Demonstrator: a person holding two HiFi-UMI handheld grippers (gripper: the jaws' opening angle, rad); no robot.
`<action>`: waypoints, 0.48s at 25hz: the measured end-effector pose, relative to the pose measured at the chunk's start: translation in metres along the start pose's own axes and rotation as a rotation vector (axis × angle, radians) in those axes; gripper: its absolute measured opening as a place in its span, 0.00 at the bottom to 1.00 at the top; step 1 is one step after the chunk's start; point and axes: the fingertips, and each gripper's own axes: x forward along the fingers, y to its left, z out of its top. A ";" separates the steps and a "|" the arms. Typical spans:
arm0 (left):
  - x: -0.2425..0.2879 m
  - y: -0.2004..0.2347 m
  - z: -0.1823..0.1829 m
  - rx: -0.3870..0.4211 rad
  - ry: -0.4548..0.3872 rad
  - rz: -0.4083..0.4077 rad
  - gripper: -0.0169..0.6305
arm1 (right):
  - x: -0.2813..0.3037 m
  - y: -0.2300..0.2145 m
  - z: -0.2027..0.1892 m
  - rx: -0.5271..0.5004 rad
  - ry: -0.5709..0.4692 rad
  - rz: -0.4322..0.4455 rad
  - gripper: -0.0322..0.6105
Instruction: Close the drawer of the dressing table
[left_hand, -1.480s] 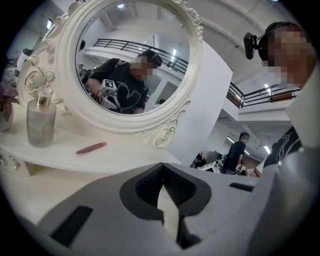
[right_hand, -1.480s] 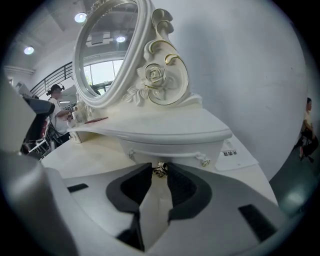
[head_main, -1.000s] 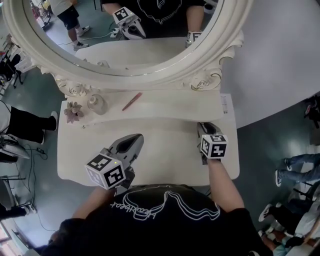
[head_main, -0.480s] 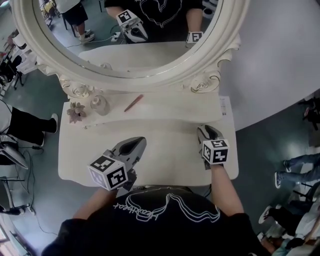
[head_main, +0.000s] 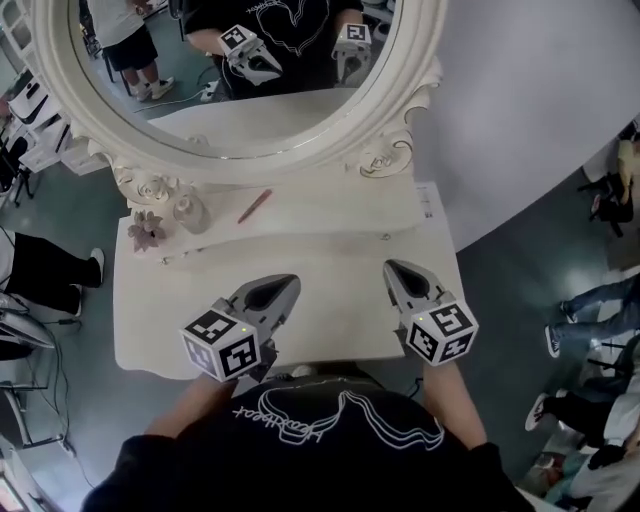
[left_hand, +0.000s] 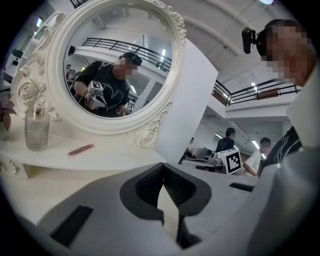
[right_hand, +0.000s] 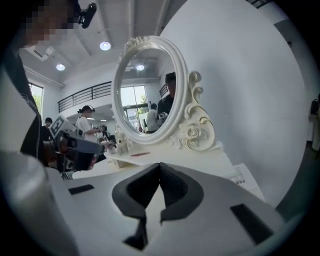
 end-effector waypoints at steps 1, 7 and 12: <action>0.000 -0.004 0.001 0.007 0.000 -0.013 0.03 | -0.007 0.010 0.010 0.003 -0.034 0.020 0.06; -0.004 -0.030 0.010 0.048 -0.014 -0.092 0.03 | -0.045 0.061 0.058 0.055 -0.215 0.150 0.05; -0.006 -0.043 0.016 0.072 -0.022 -0.131 0.03 | -0.059 0.075 0.062 0.032 -0.233 0.161 0.05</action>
